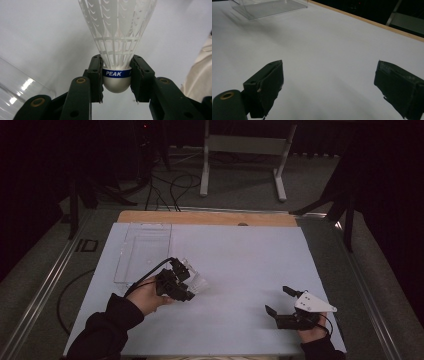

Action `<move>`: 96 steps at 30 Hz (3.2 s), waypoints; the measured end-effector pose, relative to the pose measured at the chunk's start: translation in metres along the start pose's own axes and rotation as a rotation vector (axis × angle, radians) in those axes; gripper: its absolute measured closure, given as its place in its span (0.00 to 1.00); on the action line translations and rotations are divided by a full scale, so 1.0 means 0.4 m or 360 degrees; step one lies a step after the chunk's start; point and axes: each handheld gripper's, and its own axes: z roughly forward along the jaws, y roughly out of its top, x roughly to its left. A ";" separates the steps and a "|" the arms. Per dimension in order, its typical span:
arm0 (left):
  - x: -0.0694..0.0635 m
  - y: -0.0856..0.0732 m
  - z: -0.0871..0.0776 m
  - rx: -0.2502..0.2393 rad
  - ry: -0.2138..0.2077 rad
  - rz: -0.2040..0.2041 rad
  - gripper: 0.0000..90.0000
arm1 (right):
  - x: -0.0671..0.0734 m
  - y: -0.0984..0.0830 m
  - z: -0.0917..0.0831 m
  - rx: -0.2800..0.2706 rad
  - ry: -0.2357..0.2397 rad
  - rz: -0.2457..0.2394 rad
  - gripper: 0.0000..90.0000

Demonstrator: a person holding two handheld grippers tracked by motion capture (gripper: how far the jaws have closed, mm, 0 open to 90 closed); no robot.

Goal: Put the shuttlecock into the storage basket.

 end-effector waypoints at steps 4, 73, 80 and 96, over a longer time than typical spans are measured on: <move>0.003 0.001 -0.022 -0.0025 -0.0008 0.0009 0.73 | 0.001 0.000 0.000 -0.0001 0.0003 0.0002 0.10; 0.273 -0.197 -0.371 -0.0316 0.0319 -0.0334 0.73 | 0.007 0.004 0.004 -0.0002 0.0011 -0.0018 0.10; 0.304 -0.248 -0.351 -0.0312 0.0334 -0.0402 0.73 | 0.007 0.003 0.006 0.0001 0.0013 -0.0021 0.10; 0.336 -0.312 -0.249 -0.0334 0.0259 -0.0481 0.73 | 0.009 0.003 0.008 0.0009 0.0022 -0.0021 0.10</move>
